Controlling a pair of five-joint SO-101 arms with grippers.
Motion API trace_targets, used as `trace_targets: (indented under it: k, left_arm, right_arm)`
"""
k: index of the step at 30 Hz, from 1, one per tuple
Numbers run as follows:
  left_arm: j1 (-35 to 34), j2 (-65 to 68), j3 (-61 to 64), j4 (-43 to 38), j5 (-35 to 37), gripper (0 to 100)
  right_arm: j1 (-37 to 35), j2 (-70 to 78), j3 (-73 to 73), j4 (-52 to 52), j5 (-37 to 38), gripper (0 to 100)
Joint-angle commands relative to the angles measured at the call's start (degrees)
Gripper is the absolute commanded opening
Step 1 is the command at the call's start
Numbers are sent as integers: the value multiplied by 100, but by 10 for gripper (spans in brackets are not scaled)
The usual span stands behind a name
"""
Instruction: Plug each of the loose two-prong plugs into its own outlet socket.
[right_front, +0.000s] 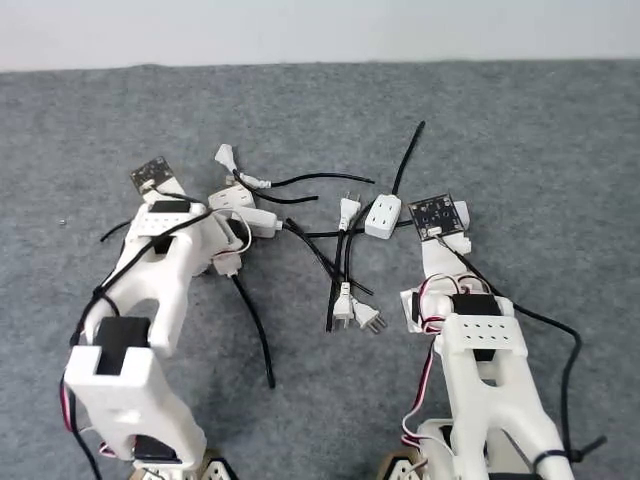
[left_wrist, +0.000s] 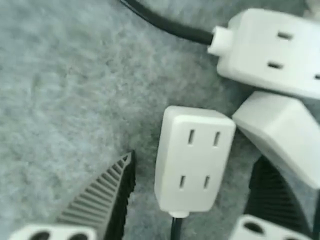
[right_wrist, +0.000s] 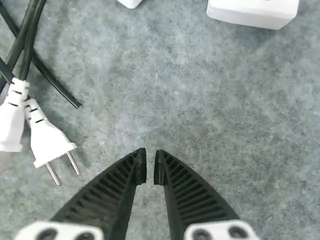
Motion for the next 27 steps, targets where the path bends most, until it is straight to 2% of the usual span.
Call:
trace_targets:
  k: [1, 3, 7, 9, 14, 17, 21, 23, 27]
  left_arm:
    - [378, 167, -198, 229, 35, 306]
    - [519, 167, -180, 237, 35, 231]
    - [545, -79, -163, 246, 35, 2]
    - [536, -299, -75, 387, 35, 24]
    - [835, -879, 505, 404, 18, 11]
    - [1442, -1512, 1200, 431, -413, 11]
    - [2629, -2796, 2422, 360, -941, 12]
    - [2989, -3385, 3046, -9, -1081, 13]
    - [2822, -4105, 3943, -835, -1116, 14]
  right_arm:
    - [57, -4, -62, 48, -35, 54]
    - [57, -4, -62, 48, -35, 54]
    - [57, -4, -62, 48, -35, 54]
    - [57, -4, -62, 48, -35, 54]
    - [57, -4, -62, 40, -35, 54]
    - [57, -4, -62, 40, -35, 54]
    - [57, -4, -62, 40, -35, 54]
    - [57, -4, -62, 40, -44, 54]
    - [66, -4, -62, 40, -62, 54]
